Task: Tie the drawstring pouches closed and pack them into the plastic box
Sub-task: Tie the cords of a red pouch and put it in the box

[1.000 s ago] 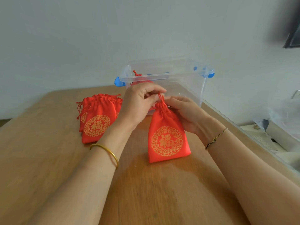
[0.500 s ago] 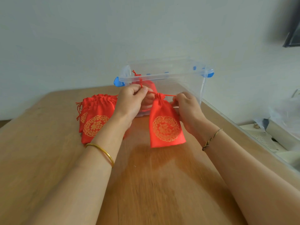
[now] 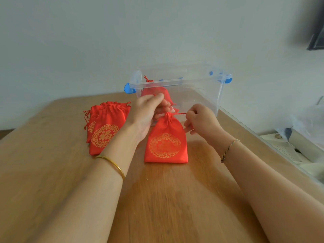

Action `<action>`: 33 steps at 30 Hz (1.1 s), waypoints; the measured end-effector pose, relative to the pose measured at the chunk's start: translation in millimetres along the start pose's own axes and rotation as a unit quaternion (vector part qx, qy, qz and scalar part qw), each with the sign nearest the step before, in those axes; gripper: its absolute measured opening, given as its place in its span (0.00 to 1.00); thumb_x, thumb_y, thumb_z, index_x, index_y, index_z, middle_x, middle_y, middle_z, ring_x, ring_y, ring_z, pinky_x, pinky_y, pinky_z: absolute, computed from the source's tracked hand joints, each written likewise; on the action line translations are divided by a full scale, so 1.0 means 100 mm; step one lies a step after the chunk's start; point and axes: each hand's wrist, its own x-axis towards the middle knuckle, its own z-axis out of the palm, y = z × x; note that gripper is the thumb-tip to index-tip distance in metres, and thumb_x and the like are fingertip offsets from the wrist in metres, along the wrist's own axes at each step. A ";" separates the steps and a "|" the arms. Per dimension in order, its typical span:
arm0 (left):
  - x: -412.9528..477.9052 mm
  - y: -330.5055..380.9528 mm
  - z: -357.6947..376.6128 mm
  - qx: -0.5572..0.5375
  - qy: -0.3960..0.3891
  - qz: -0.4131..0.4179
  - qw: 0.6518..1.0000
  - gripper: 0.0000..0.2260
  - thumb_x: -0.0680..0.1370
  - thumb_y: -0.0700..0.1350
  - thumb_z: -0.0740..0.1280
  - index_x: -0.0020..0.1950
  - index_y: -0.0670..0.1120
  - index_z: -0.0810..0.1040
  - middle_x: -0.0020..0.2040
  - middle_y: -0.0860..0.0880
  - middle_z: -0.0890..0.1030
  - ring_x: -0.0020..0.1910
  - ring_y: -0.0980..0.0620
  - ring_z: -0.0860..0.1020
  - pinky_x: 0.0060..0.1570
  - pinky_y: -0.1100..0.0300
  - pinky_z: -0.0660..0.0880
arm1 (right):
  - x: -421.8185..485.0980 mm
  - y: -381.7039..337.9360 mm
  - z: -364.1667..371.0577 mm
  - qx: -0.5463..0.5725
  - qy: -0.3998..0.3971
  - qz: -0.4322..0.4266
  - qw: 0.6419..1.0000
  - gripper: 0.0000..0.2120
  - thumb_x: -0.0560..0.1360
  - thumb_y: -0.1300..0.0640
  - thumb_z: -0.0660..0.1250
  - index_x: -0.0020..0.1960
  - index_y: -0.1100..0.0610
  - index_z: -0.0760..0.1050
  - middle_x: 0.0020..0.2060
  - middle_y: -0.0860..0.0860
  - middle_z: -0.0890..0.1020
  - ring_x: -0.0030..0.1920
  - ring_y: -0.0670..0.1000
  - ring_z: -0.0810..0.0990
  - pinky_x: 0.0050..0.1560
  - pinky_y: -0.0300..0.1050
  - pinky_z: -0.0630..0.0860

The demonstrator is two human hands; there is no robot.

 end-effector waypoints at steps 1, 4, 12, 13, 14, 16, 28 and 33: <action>-0.01 -0.01 -0.01 0.013 -0.016 -0.011 1.000 0.12 0.79 0.42 0.60 0.36 0.44 0.74 0.28 0.53 0.80 0.28 0.60 0.78 0.28 0.68 0.67 | 0.01 -0.01 0.00 0.021 0.009 -0.003 1.000 0.06 0.74 0.64 0.54 0.45 0.62 0.69 0.33 0.55 0.80 0.30 0.52 0.80 0.33 0.45 0.74; 0.00 -0.05 -0.02 0.084 -0.039 -0.029 0.995 0.07 0.77 0.41 0.64 0.40 0.43 0.77 0.32 0.50 0.80 0.29 0.61 0.76 0.27 0.70 0.70 | 0.01 -0.05 0.00 0.055 0.035 -0.035 0.997 0.06 0.74 0.64 0.54 0.43 0.60 0.69 0.32 0.53 0.80 0.31 0.51 0.80 0.33 0.42 0.72; -0.02 -0.10 0.04 0.253 -0.074 -0.017 0.965 0.07 0.72 0.39 0.71 0.34 0.42 0.78 0.28 0.48 0.75 0.25 0.58 0.72 0.26 0.68 0.69 | -0.01 -0.06 0.03 -0.175 0.108 -0.243 0.948 0.06 0.75 0.56 0.63 0.47 0.54 0.78 0.43 0.50 0.73 0.49 0.54 0.71 0.49 0.50 0.70; -0.02 -0.11 0.03 0.249 -0.070 -0.023 0.966 0.07 0.72 0.39 0.70 0.34 0.43 0.78 0.29 0.47 0.75 0.25 0.58 0.72 0.25 0.68 0.69 | 0.00 -0.05 0.02 -0.198 0.114 -0.225 0.947 0.07 0.75 0.56 0.63 0.49 0.52 0.79 0.44 0.50 0.73 0.50 0.54 0.71 0.49 0.50 0.71; -0.01 -0.12 0.02 0.240 -0.064 -0.033 0.968 0.08 0.73 0.39 0.70 0.34 0.43 0.77 0.29 0.47 0.76 0.26 0.58 0.73 0.25 0.68 0.70 | 0.00 -0.05 0.00 -0.206 0.112 -0.200 0.951 0.09 0.75 0.56 0.63 0.52 0.51 0.79 0.44 0.50 0.74 0.49 0.53 0.72 0.49 0.50 0.72; 0.00 -0.14 0.00 0.212 -0.050 -0.058 0.974 0.07 0.74 0.40 0.69 0.35 0.43 0.78 0.31 0.47 0.76 0.28 0.56 0.73 0.25 0.68 0.70 | -0.01 -0.06 -0.02 -0.139 0.093 -0.155 0.974 0.13 0.73 0.60 0.63 0.57 0.53 0.77 0.40 0.51 0.78 0.43 0.52 0.76 0.47 0.49 0.75; 0.00 -0.09 0.03 0.132 -0.045 -0.086 0.986 0.08 0.77 0.40 0.65 0.37 0.45 0.76 0.29 0.51 0.77 0.27 0.59 0.73 0.25 0.68 0.68 | -0.09 -0.10 0.10 0.022 -0.054 -0.104 0.993 0.10 0.71 0.65 0.62 0.51 0.59 0.71 0.32 0.49 0.78 0.29 0.44 0.73 0.31 0.38 0.68; 0.00 -0.10 0.00 0.141 -0.017 -0.057 0.988 0.06 0.76 0.41 0.66 0.39 0.46 0.74 0.24 0.54 0.77 0.23 0.61 0.73 0.23 0.68 0.65 | -0.09 -0.13 0.06 0.034 -0.039 -0.125 0.991 0.06 0.70 0.62 0.68 0.45 0.57 0.72 0.36 0.53 0.79 0.37 0.50 0.77 0.39 0.42 0.72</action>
